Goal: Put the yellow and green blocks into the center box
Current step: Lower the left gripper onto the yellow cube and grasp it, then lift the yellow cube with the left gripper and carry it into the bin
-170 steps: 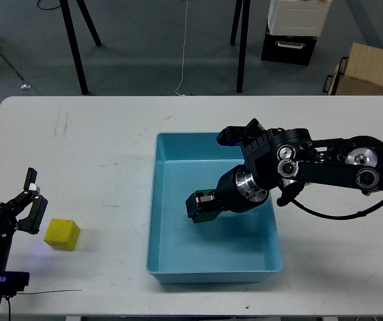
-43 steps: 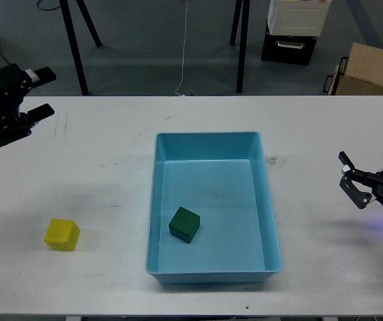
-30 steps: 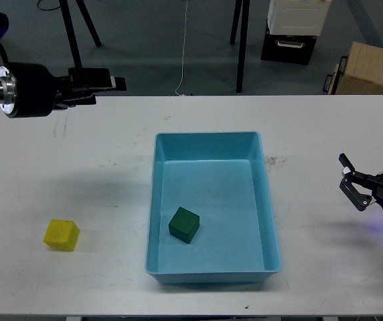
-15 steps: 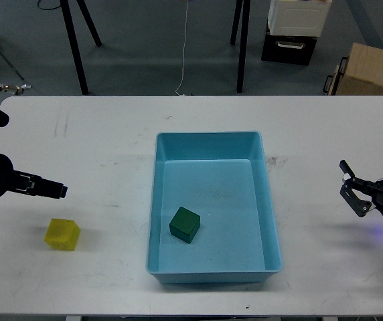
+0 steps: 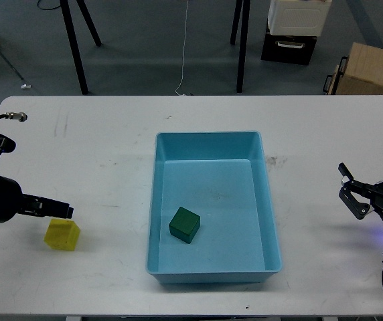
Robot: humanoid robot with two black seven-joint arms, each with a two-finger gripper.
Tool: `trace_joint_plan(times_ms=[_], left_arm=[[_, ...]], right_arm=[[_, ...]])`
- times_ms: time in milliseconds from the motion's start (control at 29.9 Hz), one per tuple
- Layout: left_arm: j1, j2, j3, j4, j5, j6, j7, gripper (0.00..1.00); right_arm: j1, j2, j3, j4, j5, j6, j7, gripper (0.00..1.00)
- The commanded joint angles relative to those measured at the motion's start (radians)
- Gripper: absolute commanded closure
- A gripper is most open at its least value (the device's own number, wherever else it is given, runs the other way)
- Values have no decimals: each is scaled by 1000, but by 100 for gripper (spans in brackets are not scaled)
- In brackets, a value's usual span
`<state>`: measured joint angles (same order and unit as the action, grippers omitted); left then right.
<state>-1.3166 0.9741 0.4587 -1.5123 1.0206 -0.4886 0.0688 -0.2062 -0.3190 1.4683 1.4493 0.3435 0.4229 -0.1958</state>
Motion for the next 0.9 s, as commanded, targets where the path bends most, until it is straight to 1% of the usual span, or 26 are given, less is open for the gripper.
trace_joint_plan(times_ms=[0,301,434,668,835,869], left_arm=[[25,-23,-17,17,9,0,0,0],[77,-89,-18,96,35,0,0,0],[88,-109,-18,107,44,0,-1,0],[120,-109,-20,122,90,0,-1,0],[140,-100,-20,113,108,0,-1,2],[140,-95,-21,110,121,0,-1,4]], right_arm=[[1,0,0,-16,0,17,-1,1],[-2,0,1,-27,0,24,-1,1],[-6,0,1,-27,0,24,-1,1],[-15,0,1,-27,0,43,-1,1],[-15,0,0,-29,0,43,-1,1],[-16,0,1,-29,0,43,-1,1]])
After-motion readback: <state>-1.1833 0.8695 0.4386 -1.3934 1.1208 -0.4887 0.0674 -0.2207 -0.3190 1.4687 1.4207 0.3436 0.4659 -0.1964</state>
